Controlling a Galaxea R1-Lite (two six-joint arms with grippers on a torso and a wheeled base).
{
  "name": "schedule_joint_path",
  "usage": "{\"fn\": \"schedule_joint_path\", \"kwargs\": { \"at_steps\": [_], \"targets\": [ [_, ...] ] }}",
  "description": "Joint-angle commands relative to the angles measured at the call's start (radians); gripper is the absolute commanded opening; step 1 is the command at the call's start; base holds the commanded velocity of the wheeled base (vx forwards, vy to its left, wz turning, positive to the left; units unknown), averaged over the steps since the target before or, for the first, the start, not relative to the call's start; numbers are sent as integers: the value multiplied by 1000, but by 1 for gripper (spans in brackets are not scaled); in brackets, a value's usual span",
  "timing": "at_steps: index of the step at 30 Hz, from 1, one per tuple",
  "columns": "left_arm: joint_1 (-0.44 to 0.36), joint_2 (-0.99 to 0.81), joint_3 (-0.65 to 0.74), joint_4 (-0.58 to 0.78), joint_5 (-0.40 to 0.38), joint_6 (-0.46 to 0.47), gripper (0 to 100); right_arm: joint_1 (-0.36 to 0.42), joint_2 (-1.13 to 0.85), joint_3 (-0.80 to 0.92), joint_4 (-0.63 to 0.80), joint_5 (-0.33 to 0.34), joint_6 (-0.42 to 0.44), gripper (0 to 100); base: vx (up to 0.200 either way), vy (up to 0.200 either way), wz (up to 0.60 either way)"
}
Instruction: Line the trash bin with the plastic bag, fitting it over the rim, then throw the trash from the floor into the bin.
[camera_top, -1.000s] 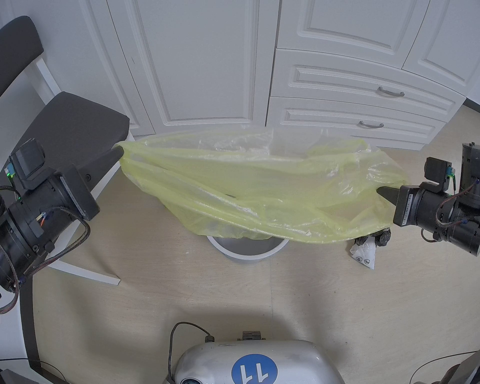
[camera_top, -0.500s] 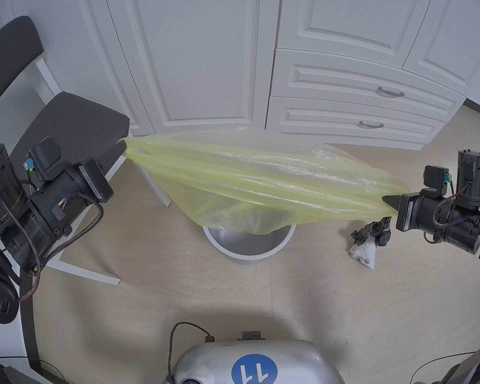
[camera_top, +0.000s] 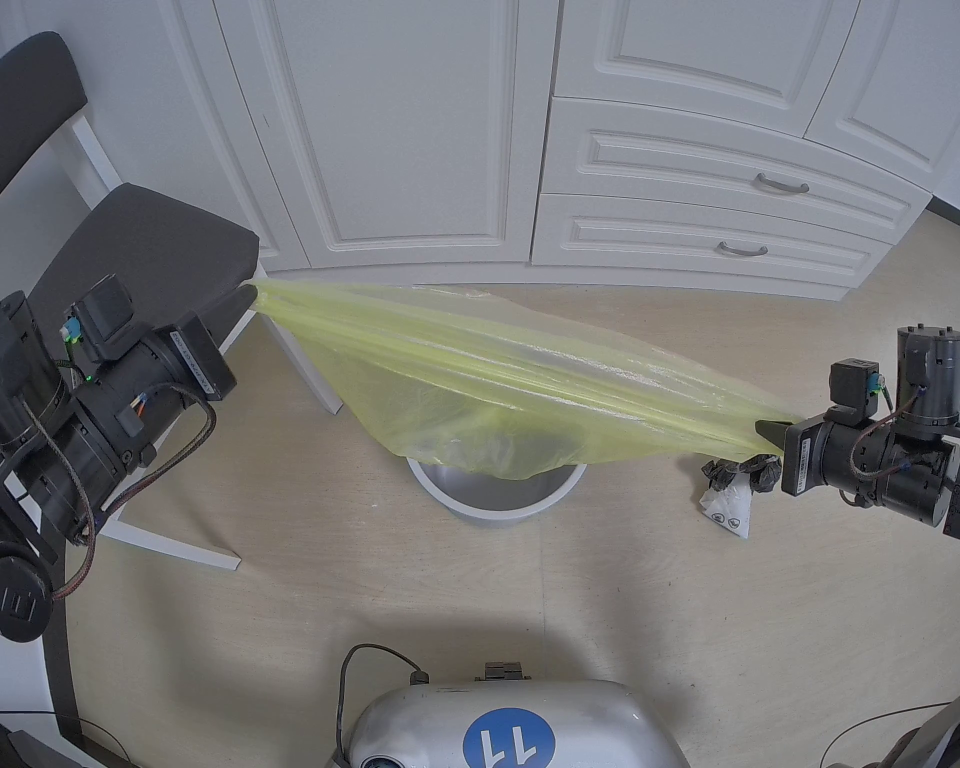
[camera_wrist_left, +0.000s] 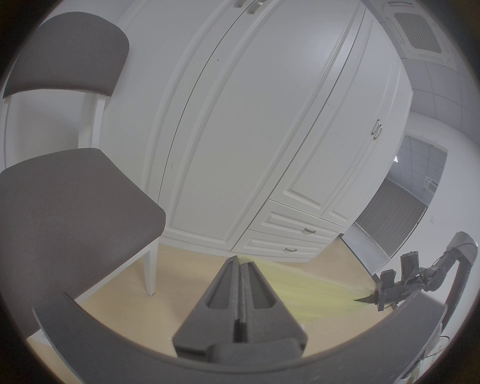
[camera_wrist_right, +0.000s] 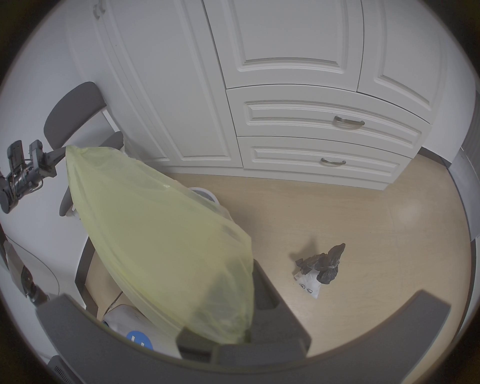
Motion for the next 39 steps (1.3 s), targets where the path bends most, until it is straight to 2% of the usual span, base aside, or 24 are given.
{"fn": "schedule_joint_path", "kwargs": {
  "at_steps": [1,7,13,17,19,20,24,29,30,31,33,39],
  "targets": [
    [0,1,5,-3,1,-1,0,0,-10,11,0,-1,-4,0,0,0,0],
    [-50,29,10,-14,2,-2,0,15,-3,-2,-12,-6,-5,0,0,0,0],
    [-106,49,13,-72,5,-1,0,38,13,26,-126,-1,-1,0,0,0,0],
    [-194,37,14,-126,12,-2,0,86,54,63,-304,-1,8,0,0,0,0],
    [-203,35,16,-131,12,-2,0,90,59,66,-317,-1,10,0,0,0,0],
    [-278,32,22,-174,33,-2,0,127,92,92,-432,-6,15,0,0,0,0],
    [-361,46,23,-240,78,-1,0,164,151,133,-592,-4,13,0,0,0,0],
    [-401,63,26,-258,78,-7,0,201,212,155,-748,-4,18,0,0,0,0],
    [-412,81,26,-261,78,-13,0,213,240,161,-817,-4,28,0,0,0,0],
    [-412,81,26,-261,78,-13,0,213,240,161,-817,-4,28,0,0,0,0],
    [-418,110,26,-275,84,-25,0,236,270,187,-928,-6,31,0,0,0,0],
    [-424,132,42,-319,84,-30,0,282,284,221,-972,-8,24,0,0,0,0]
  ]
}}
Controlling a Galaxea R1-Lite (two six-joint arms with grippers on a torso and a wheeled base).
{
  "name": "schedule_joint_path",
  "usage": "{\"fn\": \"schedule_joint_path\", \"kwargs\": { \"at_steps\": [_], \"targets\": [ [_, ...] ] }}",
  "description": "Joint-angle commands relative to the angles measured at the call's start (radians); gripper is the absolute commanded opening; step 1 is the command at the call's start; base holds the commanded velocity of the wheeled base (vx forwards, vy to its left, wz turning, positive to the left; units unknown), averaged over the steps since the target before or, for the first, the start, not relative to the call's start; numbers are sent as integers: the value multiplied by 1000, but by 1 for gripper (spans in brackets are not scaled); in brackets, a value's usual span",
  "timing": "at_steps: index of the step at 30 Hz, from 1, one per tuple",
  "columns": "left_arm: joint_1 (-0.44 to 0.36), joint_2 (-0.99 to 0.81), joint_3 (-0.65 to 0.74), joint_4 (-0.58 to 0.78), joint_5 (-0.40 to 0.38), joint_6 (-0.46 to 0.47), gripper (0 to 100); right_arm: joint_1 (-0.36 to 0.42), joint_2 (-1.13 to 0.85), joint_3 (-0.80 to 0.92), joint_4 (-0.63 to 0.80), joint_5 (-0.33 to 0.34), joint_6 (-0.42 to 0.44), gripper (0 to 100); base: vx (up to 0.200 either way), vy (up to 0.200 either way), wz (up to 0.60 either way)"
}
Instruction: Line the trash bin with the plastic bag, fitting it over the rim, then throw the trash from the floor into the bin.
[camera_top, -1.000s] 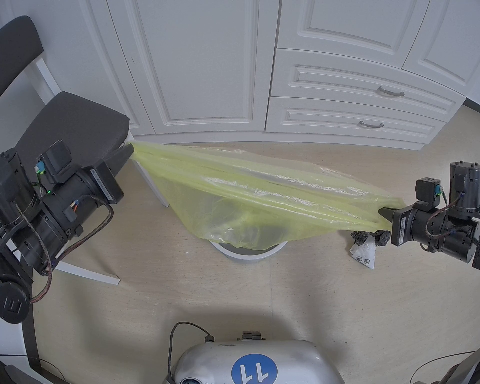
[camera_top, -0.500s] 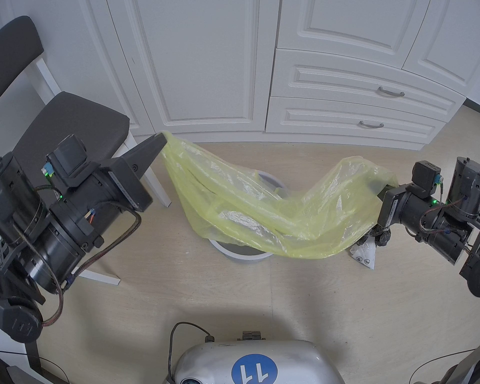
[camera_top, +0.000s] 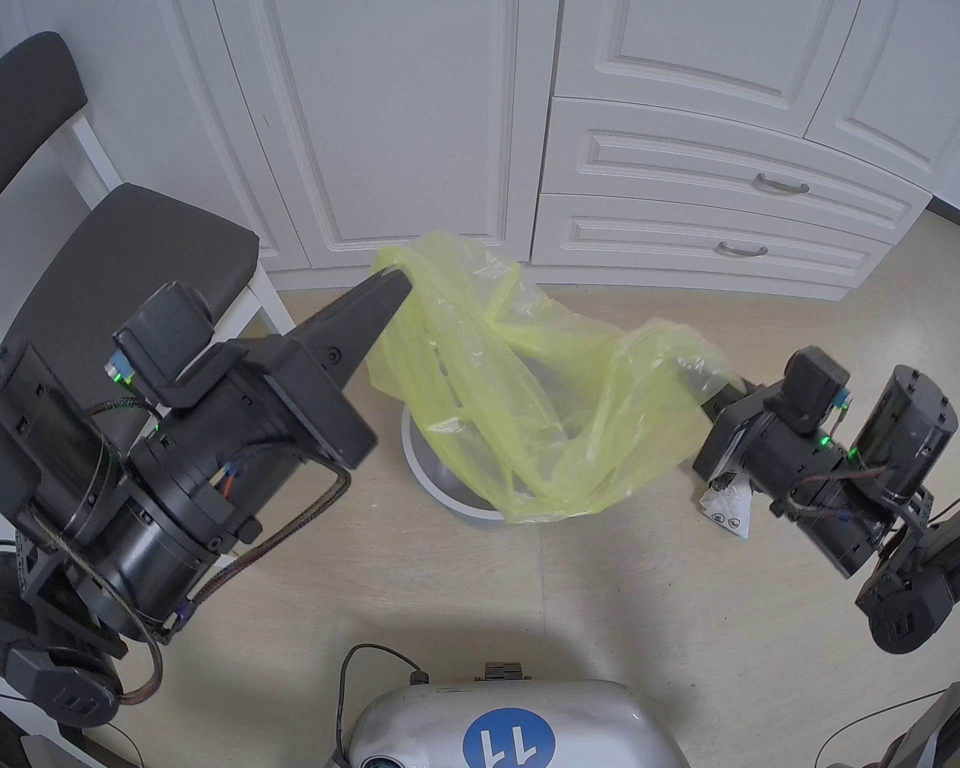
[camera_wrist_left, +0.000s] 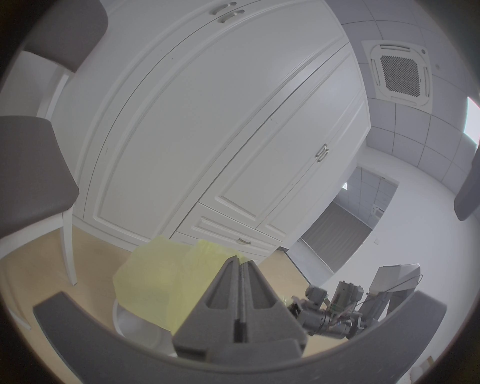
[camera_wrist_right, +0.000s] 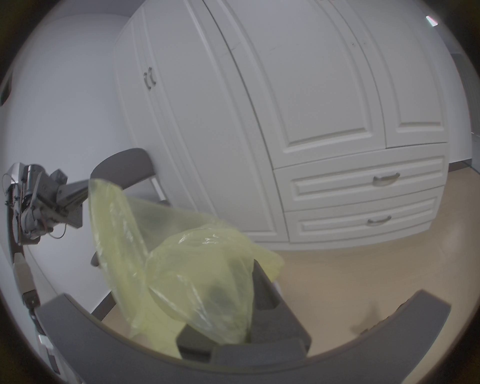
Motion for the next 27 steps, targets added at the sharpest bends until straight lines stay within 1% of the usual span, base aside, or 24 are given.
{"fn": "schedule_joint_path", "kwargs": {
  "at_steps": [1,4,7,10,12,15,17,18,19,21,22,23,25,27],
  "targets": [
    [-18,47,15,-18,2,-5,0,48,59,30,-5,-1,0,0,0,0,0],
    [-24,58,15,-18,2,-5,0,54,78,33,-5,-6,-2,0,0,0,0],
    [-24,59,15,-18,2,-5,0,87,74,40,21,-7,-2,0,0,0,0],
    [-24,59,15,-18,4,-7,0,90,74,40,44,-7,-2,0,0,0,0],
    [-29,59,15,-18,4,-7,0,90,88,28,84,-6,7,0,0,0,0],
    [-29,64,15,-17,4,-22,0,87,118,11,93,-6,15,0,0,0,0],
    [-23,78,7,-18,-2,-68,0,82,155,-7,93,-7,46,0,0,0,0],
    [-21,81,5,-18,-4,-76,0,82,160,-10,93,-7,49,0,0,0,0],
    [-7,102,-8,-18,-7,-145,0,82,190,-26,90,-10,62,0,0,0,0],
    [23,131,-30,-18,-18,-231,0,77,215,-33,82,-16,66,0,0,0,0],
    [36,147,-42,-18,-27,-267,0,74,223,-36,82,-18,66,0,0,0,0],
    [36,147,-42,-18,-27,-267,0,74,223,-36,82,-18,66,0,0,0,0],
    [83,187,-65,-20,-71,-352,0,41,230,-49,91,-21,66,0,0,0,0],
    [99,197,-67,-21,-88,-376,0,18,226,-49,93,-20,62,0,0,0,0]
  ]
}}
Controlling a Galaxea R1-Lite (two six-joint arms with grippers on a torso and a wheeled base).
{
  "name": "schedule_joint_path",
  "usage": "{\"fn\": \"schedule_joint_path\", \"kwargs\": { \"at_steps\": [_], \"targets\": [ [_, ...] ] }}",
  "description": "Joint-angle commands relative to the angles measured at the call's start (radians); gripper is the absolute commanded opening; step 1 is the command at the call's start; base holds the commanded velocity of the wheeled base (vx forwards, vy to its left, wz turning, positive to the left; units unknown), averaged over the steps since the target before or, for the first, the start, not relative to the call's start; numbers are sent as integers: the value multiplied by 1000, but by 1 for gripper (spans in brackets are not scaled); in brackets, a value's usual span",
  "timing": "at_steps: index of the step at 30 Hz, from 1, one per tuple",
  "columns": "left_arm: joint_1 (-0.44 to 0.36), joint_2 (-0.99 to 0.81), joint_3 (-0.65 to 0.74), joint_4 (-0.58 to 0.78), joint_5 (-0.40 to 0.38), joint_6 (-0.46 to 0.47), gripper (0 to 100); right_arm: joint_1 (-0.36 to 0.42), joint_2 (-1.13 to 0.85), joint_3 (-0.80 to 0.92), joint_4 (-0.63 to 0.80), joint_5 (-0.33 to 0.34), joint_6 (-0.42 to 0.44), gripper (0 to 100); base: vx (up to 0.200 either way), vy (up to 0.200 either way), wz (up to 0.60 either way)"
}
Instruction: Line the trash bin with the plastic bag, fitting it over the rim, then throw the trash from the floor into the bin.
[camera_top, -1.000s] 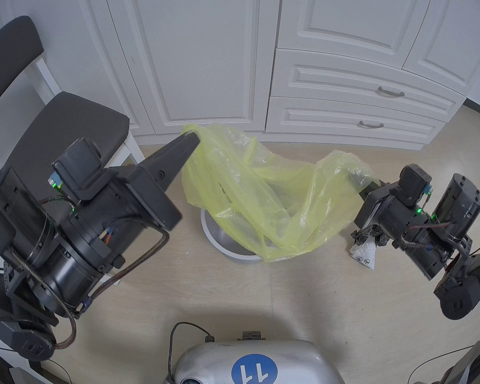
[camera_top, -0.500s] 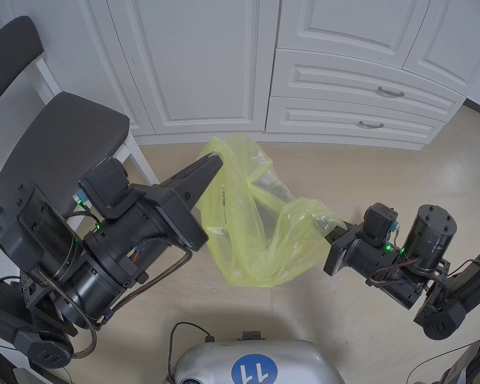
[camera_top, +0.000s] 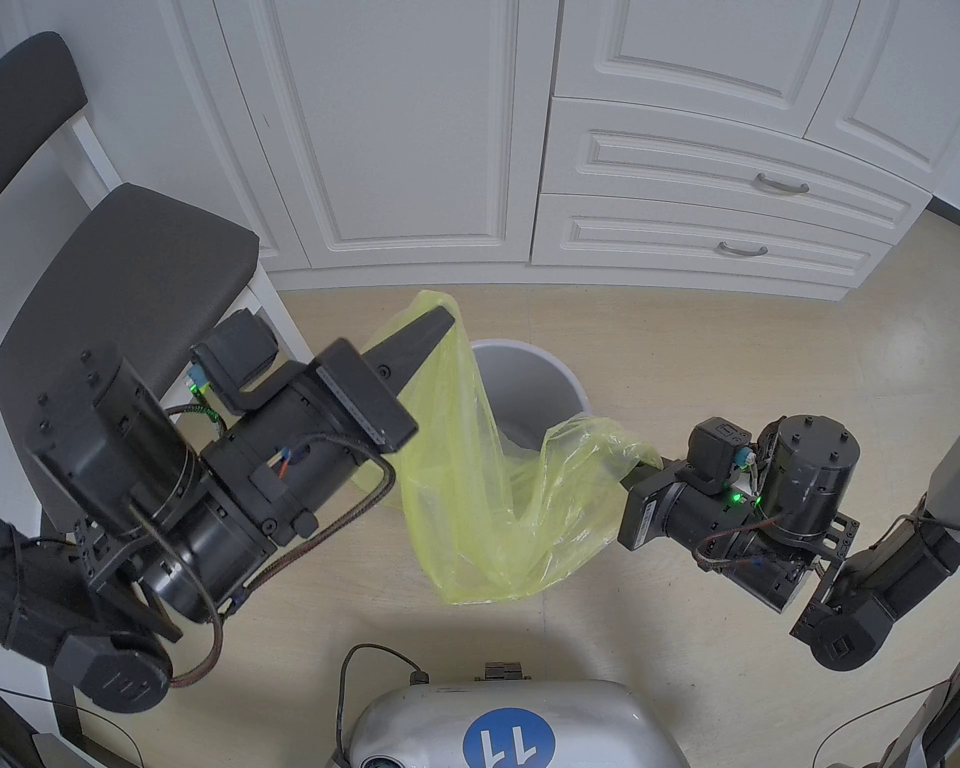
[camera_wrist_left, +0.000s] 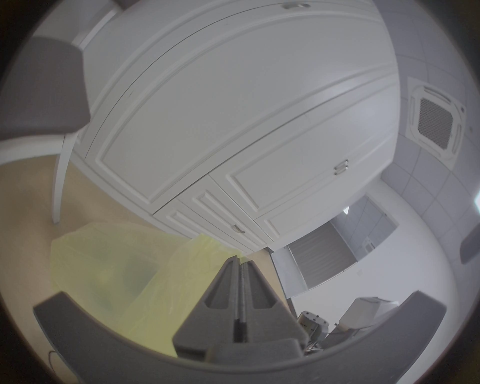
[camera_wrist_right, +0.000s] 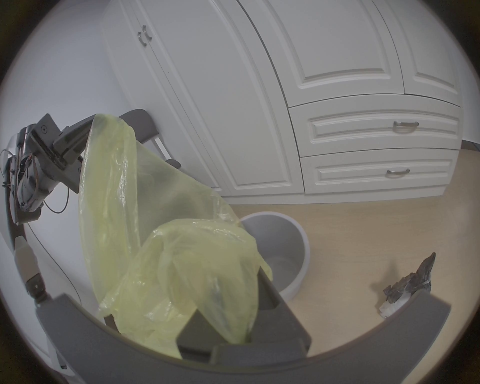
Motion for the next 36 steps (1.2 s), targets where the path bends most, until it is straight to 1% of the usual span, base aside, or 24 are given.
{"fn": "schedule_joint_path", "kwargs": {
  "at_steps": [1,4,7,8,9,11,16,19,23,29,32,33,35,36],
  "targets": [
    [66,83,-36,-17,-51,-66,0,-77,33,-19,8,-3,0,0,0,0,0],
    [59,84,-28,-49,-53,-60,0,-126,5,-24,15,4,-3,0,0,0,0],
    [43,84,-25,-66,-48,-55,0,-151,-36,-27,77,10,-7,0,0,0,0],
    [43,84,-25,-66,-48,-55,0,-151,-36,-27,77,10,-7,0,0,0,0],
    [39,84,-23,-70,-47,-55,0,-152,-75,-35,140,10,-7,0,0,0,0],
    [37,81,-22,-73,-48,-55,0,-151,-105,-36,178,10,-7,0,0,0,0],
    [5,75,-17,-73,-45,-55,0,-140,-191,-22,223,9,-11,0,0,0,0],
    [-1,83,-17,-73,-44,-55,0,-138,-243,-10,252,10,-33,0,0,0,0],
    [0,87,-17,-73,-45,-63,0,-126,-269,-10,299,10,-36,0,0,0,0],
    [23,100,-19,-73,-50,-86,0,-104,-237,-7,296,9,-37,0,0,0,0],
    [68,144,-31,-73,-51,-98,0,-95,-208,-12,299,12,-33,0,0,0,0],
    [106,189,-42,-84,-53,-117,0,-95,-145,-24,287,12,-22,0,0,0,0],
    [129,222,-56,-104,-53,-131,0,-95,-104,-45,270,12,-14,0,0,0,0],
    [155,258,-69,-135,-55,-143,0,-91,-61,-64,235,9,3,0,0,0,0]
  ]
}}
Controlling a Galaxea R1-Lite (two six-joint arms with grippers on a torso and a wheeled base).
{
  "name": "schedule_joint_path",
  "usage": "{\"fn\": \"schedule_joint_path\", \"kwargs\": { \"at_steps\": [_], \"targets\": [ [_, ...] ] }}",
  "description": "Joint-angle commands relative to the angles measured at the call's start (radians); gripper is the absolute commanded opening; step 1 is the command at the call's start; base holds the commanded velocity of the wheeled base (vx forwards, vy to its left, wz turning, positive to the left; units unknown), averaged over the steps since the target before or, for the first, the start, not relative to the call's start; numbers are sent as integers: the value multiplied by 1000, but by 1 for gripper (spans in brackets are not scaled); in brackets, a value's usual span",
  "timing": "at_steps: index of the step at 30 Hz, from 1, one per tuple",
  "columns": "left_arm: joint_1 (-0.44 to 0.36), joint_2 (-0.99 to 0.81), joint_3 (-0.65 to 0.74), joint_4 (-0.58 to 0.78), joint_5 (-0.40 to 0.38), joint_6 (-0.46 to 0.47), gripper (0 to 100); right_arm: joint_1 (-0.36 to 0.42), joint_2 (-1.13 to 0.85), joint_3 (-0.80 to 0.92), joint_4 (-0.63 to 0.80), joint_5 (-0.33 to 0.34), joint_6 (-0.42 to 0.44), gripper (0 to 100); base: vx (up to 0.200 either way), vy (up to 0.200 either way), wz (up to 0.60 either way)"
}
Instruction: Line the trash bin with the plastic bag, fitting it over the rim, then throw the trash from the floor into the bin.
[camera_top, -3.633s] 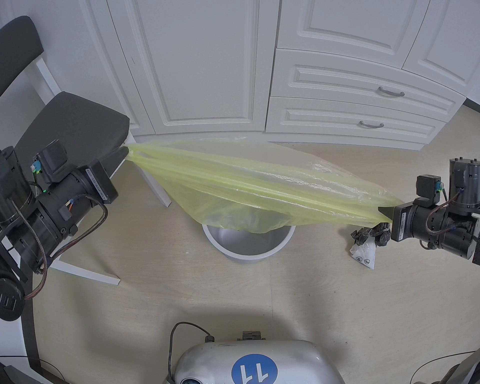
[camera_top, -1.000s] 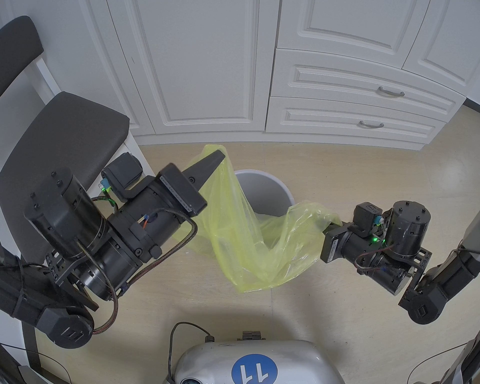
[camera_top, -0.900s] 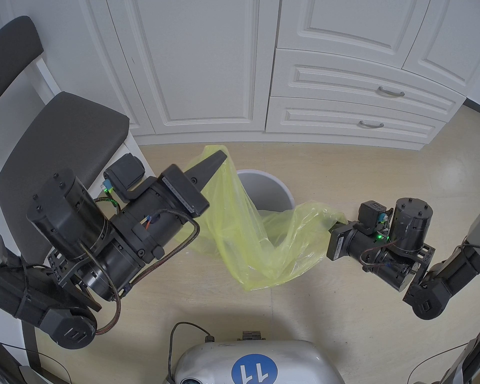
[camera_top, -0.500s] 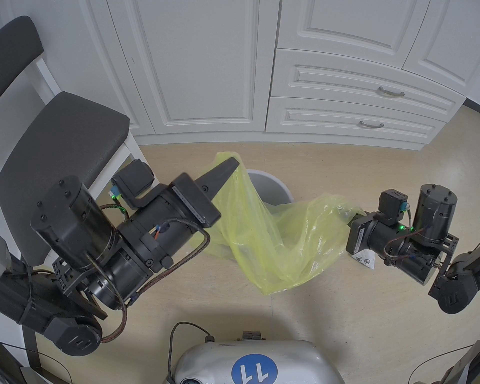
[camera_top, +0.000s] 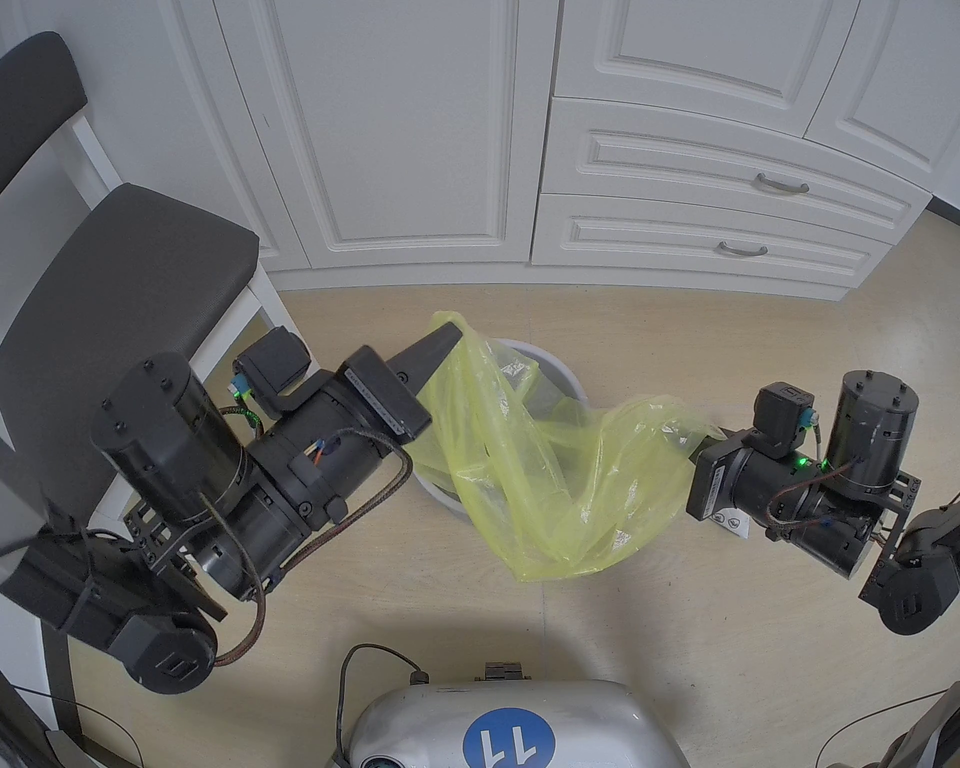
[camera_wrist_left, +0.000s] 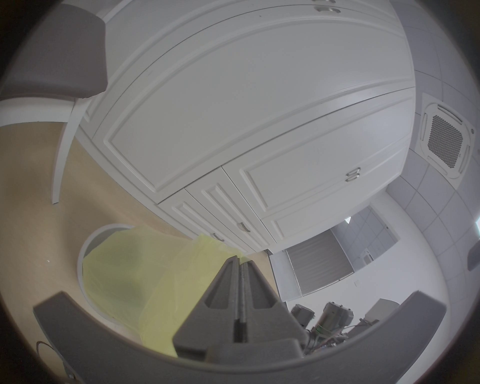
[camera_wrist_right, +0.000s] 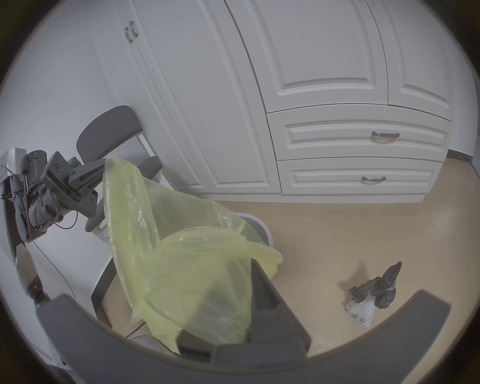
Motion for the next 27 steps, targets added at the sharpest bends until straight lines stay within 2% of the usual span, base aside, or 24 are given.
{"fn": "schedule_joint_path", "kwargs": {
  "at_steps": [1,2,3,4,5,8,10,12,13,14,17,21,27],
  "targets": [
    [122,159,-50,-90,-6,-40,0,29,193,-60,-122,-5,65,0,0,0,0],
    [127,160,-52,-91,-6,-40,0,35,199,-61,-133,-5,71,0,0,0,0],
    [158,167,-64,-91,-8,-43,0,78,246,-61,-247,-9,126,0,0,0,0],
    [158,167,-64,-91,-8,-43,0,78,246,-61,-247,-9,126,0,0,0,0],
    [187,160,-61,-90,-22,-43,0,127,311,-64,-372,-11,177,0,0,0,0],
    [214,130,-30,-90,-42,-31,0,185,410,-90,-504,-14,207,0,0,0,0],
    [220,116,-12,-91,-46,-29,0,199,444,-101,-533,-16,214,0,0,0,0],
    [236,61,34,-90,-126,-18,0,227,522,-130,-555,-37,252,0,0,0,0],
    [237,56,39,-90,-134,-17,0,228,527,-133,-555,-39,255,0,0,0,0],
    [248,44,57,-90,-174,-17,0,228,544,-141,-555,-39,270,0,0,0,0],
    [259,59,60,-90,-193,-20,0,213,549,-150,-555,-39,276,0,0,0,0],
    [265,102,49,-91,-192,-18,0,179,539,-161,-555,-39,276,0,0,0,0],
    [259,171,-1,-91,-169,-23,0,84,550,-213,-555,-25,281,0,0,0,0]
  ]
}}
